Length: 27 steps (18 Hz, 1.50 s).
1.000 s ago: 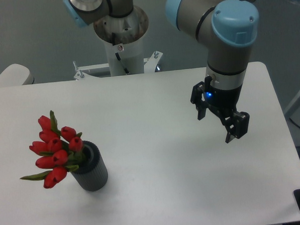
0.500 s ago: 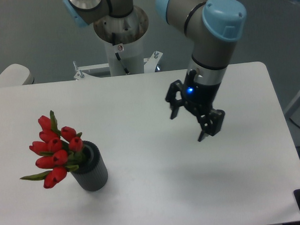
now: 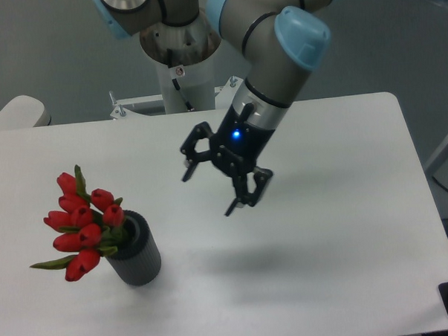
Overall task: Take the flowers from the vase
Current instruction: 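Move the open gripper toward the red tulips in the grey vase, then lower the gripper around the tulip stems above the vase rim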
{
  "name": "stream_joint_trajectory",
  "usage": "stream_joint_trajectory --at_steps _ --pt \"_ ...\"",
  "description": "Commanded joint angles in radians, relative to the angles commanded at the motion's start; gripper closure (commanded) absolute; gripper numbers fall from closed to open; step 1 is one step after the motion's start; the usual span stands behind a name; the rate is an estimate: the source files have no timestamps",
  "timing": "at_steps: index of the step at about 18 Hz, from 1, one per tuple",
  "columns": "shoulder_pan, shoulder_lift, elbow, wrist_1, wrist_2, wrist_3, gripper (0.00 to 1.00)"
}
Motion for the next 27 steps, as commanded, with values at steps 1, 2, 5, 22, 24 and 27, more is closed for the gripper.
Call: stream_joint_trajectory --at_steps 1,2,5,22,24,27 --pt "0.000 0.002 -0.026 0.026 -0.037 -0.002 0.00" --pt "-0.005 0.014 -0.048 0.040 -0.045 -0.006 0.00" --pt "-0.021 0.037 -0.092 0.106 -0.051 -0.014 0.00" --pt "-0.159 -0.055 -0.137 0.342 -0.039 -0.049 0.00" --pt "-0.161 -0.057 -0.132 0.342 -0.039 -0.052 0.00" --pt "-0.163 -0.067 -0.126 0.351 -0.039 -0.052 0.00"
